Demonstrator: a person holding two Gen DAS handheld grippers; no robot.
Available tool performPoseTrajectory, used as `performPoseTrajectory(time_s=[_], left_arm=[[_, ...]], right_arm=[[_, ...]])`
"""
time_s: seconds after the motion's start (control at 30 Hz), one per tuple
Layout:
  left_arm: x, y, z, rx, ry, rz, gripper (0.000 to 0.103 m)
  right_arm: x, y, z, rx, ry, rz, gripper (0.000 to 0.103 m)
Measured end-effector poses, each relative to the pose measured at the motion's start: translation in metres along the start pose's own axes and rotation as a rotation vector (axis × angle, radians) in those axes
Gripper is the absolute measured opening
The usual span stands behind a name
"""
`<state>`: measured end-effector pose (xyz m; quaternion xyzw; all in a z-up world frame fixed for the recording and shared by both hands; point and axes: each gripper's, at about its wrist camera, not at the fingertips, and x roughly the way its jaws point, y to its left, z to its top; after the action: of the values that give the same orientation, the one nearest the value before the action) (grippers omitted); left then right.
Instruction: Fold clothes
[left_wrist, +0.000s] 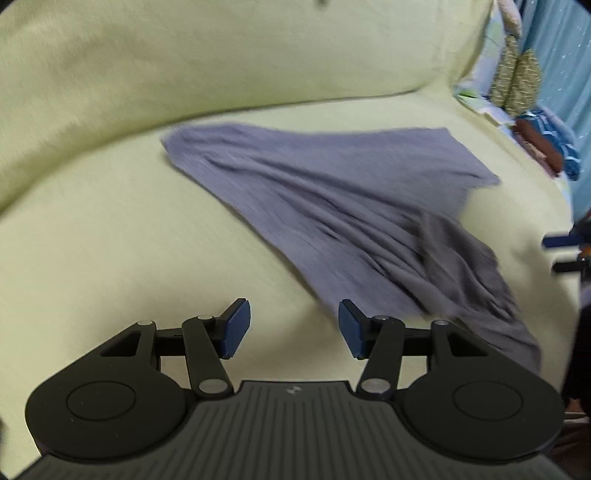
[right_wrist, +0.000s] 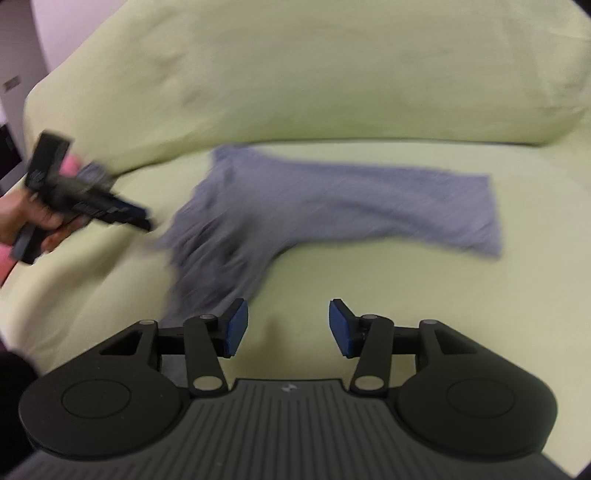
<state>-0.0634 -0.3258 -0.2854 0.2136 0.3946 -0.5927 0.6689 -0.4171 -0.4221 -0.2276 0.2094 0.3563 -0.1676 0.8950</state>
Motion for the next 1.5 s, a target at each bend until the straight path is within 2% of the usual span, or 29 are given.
performPoseTrajectory(time_s=[0.13, 0.2, 0.23, 0.3, 0.43, 0.57, 0.67, 0.8, 0.97, 1.0, 1.1, 1.2, 1.4, 1.5], left_arm=[[0.015, -0.003, -0.001, -0.016, -0.041, -0.055, 0.054], [0.017, -0.008, 0.0, 0.001, -0.031, -0.08, 0.042], [0.021, -0.009, 0.001, 0.007, -0.019, -0.083, 0.03], [0.024, -0.011, 0.0, 0.009, -0.005, -0.088, 0.03], [0.017, -0.014, 0.001, 0.013, 0.008, -0.088, 0.024], [-0.013, -0.009, 0.002, 0.019, -0.016, -0.067, 0.023], [-0.029, -0.003, 0.001, 0.036, -0.019, -0.035, 0.023], [-0.038, 0.012, -0.005, 0.056, 0.006, 0.025, 0.023], [-0.046, 0.038, -0.012, 0.035, 0.021, 0.072, 0.023], [-0.047, 0.041, -0.013, 0.033, 0.025, 0.077, 0.023], [-0.048, 0.047, -0.016, 0.029, 0.042, 0.091, 0.023], [-0.048, 0.046, -0.017, 0.045, 0.05, 0.098, 0.023], [-0.047, 0.043, -0.017, 0.07, 0.067, 0.108, 0.023], [-0.049, 0.043, -0.019, 0.083, 0.071, 0.117, 0.023]], right_arm=[[0.003, 0.041, -0.014, -0.025, 0.027, 0.004, 0.048], [0.005, 0.06, -0.02, -0.033, 0.041, 0.005, 0.048], [0.006, 0.067, -0.022, -0.033, 0.045, 0.006, 0.048], [0.005, 0.073, -0.024, -0.025, 0.05, 0.008, 0.048], [0.009, 0.096, -0.024, -0.088, 0.058, -0.009, 0.05], [0.016, 0.112, -0.026, -0.12, 0.08, -0.022, 0.053], [0.023, 0.115, -0.028, -0.051, 0.094, -0.03, 0.053], [0.034, 0.101, -0.022, 0.123, 0.084, -0.088, 0.056], [0.045, 0.078, -0.02, 0.296, 0.094, -0.007, 0.056], [0.046, 0.073, -0.021, 0.337, 0.091, 0.02, 0.054], [0.045, 0.053, -0.023, 0.438, 0.124, 0.087, 0.002], [0.03, 0.04, -0.019, 0.398, 0.119, 0.056, 0.001], [-0.022, 0.018, 0.003, 0.152, 0.041, -0.157, 0.001], [-0.046, 0.02, 0.01, 0.058, 0.004, -0.203, 0.001]])
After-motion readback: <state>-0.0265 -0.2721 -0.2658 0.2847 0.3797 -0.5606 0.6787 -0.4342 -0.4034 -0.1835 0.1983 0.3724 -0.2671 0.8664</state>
